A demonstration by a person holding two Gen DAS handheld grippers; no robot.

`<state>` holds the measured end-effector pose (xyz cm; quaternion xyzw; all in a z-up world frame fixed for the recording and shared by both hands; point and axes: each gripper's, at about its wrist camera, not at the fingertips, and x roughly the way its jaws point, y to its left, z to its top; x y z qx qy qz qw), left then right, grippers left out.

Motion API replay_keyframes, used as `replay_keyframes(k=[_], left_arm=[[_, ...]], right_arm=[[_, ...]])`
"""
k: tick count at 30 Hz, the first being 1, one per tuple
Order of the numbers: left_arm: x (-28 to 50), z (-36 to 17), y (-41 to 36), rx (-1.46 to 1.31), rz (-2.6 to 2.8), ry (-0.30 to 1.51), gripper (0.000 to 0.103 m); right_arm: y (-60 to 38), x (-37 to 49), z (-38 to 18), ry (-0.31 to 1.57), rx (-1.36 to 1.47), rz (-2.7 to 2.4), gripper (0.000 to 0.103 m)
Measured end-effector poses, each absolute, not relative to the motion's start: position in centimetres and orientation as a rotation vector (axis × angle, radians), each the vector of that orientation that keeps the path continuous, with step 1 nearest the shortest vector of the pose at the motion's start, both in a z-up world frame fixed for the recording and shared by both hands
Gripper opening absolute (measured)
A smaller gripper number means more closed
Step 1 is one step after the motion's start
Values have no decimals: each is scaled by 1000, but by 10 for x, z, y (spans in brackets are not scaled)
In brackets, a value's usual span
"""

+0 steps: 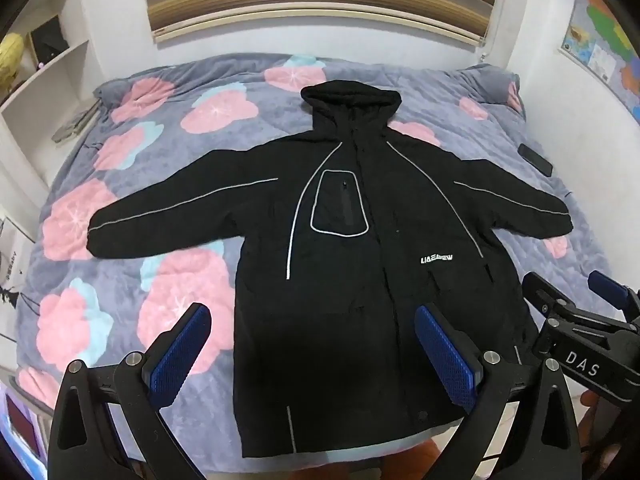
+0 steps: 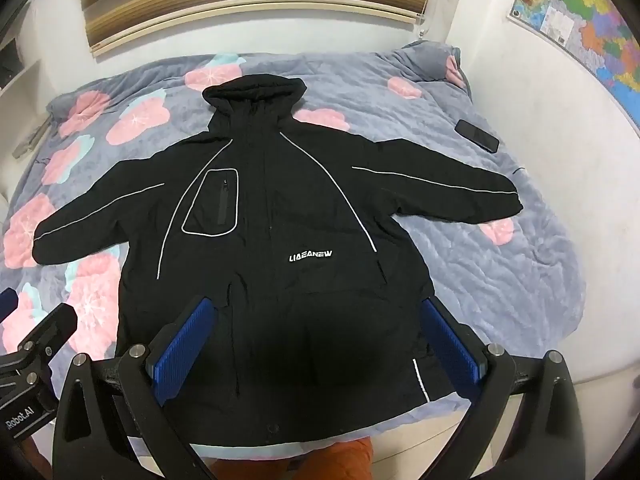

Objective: Fold large clothes

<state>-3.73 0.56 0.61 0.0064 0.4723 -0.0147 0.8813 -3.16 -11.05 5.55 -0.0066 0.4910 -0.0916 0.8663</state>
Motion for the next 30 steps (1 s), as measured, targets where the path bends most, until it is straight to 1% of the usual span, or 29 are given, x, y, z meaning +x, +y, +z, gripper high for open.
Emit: replay_keyframes(k=[4,8,30], left_arm=[[-32,33,24,13,-47,1012,101],[-32,45,25,28,-37,1020,101],[-28,22,26,78,-60,1015,101]], right_arm=[[-110,-34,56,1023,-11,-193,103],[-111,-35,58,1014,-6,-198,103],[-123,-34,55,1033,30,-230,103]])
